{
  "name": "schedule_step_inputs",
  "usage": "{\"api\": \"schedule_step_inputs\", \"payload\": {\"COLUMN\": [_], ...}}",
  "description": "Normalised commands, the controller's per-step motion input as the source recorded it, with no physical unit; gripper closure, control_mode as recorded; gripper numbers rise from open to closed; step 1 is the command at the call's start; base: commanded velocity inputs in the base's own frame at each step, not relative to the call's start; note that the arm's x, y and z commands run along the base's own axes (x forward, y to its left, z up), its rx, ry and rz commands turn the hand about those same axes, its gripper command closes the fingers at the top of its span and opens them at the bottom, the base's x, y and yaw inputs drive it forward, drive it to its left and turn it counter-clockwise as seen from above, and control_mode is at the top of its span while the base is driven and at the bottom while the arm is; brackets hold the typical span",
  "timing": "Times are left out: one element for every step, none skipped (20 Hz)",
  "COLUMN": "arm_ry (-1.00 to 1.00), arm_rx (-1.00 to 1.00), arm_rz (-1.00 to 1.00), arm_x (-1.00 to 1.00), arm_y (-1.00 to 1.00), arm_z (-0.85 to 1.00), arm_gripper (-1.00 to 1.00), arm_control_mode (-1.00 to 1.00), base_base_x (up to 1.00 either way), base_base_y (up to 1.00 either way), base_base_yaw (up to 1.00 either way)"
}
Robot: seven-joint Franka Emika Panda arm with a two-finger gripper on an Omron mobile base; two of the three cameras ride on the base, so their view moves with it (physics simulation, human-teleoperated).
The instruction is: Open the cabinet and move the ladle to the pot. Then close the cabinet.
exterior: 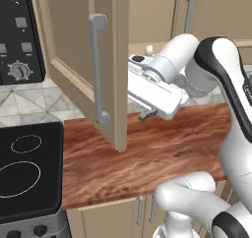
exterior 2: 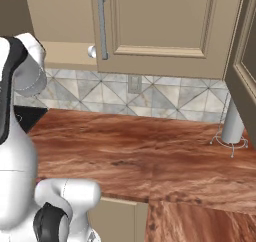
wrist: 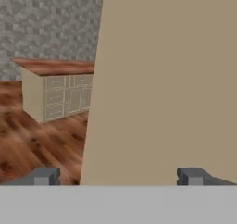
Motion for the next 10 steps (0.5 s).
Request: {"api": "schedule_step_inputs", "payload": {"arm_ry": [-0.15,-0.15,-0.15,-0.15,-0.17,-0.23,-0.33,-0.33,-0.35,-0.34], "arm_rx": [-0.08,-0.07,-0.05,-0.01,0.0,0.0,0.0,0.0,0.0,0.0], "arm_rz": [0.32,0.31,0.29,0.26,0.23,0.15,0.05,0.0,0.0,-0.03], "arm_x": [-0.51,-0.46,-0.37,-0.28,-0.16,-0.09,-0.02,0.0,0.0,0.0], "arm_y": [1.0,0.93,0.81,0.66,0.5,0.15,0.0,-0.29,-0.51,-0.64], "arm_z": [0.0,0.0,0.0,0.0,0.0,0.0,0.0,0.0,0.0,0.0], "arm_gripper": [-1.0,-1.0,-1.0,-1.0,-1.0,-1.0,-1.0,-1.0,-1.0,-1.0], "arm_control_mode": [-1.0,-1.0,-1.0,-1.0,-1.0,-1.0,-1.0,-1.0,-1.0,-1.0], "base_base_x": [0.0,0.0,0.0,0.0,0.0,0.0,0.0,0.0,0.0,0.0], "base_base_y": [0.0,0.0,0.0,0.0,0.0,0.0,0.0,0.0,0.0,0.0], "base_base_yaw": [0.0,0.0,0.0,0.0,0.0,0.0,0.0,0.0,0.0,0.0]}}
